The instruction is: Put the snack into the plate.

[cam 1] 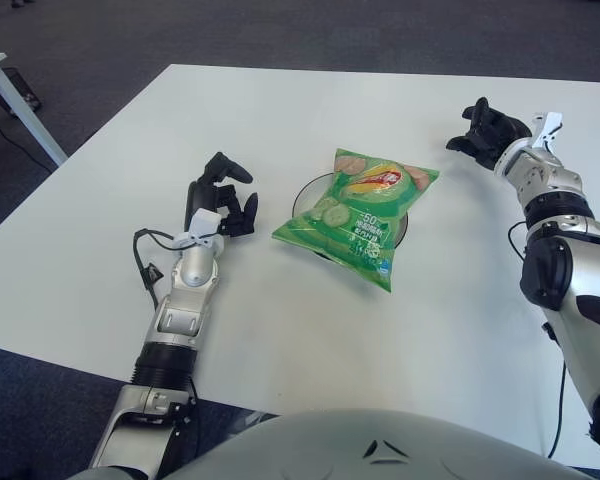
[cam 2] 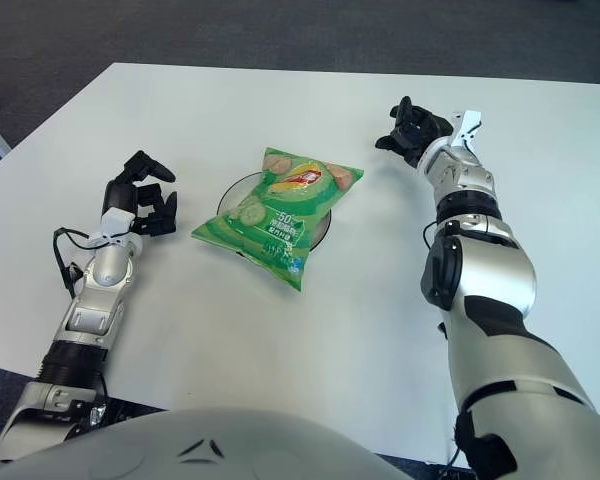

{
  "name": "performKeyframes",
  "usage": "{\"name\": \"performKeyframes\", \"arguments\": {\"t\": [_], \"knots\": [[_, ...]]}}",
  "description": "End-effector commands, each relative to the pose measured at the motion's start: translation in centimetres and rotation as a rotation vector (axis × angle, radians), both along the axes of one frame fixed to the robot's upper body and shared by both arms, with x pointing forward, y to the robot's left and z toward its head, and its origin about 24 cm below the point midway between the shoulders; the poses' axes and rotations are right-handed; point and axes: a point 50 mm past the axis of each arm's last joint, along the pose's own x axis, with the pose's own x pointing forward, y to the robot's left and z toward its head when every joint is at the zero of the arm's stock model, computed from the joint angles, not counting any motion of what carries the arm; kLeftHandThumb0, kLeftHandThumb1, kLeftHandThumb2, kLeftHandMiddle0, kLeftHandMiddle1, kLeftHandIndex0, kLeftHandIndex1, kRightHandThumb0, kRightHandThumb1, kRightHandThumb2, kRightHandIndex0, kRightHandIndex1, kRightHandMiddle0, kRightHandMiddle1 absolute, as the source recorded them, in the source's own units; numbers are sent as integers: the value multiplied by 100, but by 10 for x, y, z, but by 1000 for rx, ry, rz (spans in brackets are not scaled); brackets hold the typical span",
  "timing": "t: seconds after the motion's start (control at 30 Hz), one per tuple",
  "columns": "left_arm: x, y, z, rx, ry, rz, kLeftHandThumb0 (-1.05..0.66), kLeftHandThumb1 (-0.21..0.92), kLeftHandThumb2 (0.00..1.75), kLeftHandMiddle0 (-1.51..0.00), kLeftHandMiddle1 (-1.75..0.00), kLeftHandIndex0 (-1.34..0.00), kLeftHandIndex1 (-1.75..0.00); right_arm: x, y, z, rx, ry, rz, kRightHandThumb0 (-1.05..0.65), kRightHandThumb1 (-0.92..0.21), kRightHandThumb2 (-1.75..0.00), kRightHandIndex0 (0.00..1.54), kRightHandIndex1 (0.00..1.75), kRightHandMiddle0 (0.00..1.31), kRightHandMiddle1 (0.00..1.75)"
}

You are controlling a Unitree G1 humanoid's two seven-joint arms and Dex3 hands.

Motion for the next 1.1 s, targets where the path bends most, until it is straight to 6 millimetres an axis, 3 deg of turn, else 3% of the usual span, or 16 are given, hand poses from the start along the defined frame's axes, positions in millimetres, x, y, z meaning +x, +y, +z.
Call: {"name": "performKeyframes", "arguments": {"t": [0.0, 0.37, 0.6, 0.8, 1.07], "knots": [[-28, -1, -51, -68, 199, 28, -45, 40, 121, -123, -175, -54, -175, -7, 4, -14, 16, 2, -6, -50, -28, -137, 111, 174, 65, 175], [-31, 2, -51, -82, 217, 29, -46, 39, 122, -124, -175, -55, -175, -36, 6, -43, -13, -49, -34, -55, -15, -152, 131, 175, 75, 175], [-32, 4, -50, -89, 225, 28, -45, 40, 120, -123, -175, -54, -175, -48, 12, -46, -38, -74, -63, -55, -14, -153, 133, 175, 76, 175], [-32, 4, -50, -106, 235, 23, -45, 41, 120, -122, -175, -54, -175, -57, 11, -46, -165, -144, -61, -55, -15, -152, 133, 175, 75, 175], [-34, 5, -50, -124, 256, 16, -45, 40, 120, -122, -175, -54, -175, -77, 11, -68, -211, -127, -75, -55, -15, -152, 134, 175, 75, 175]]}}
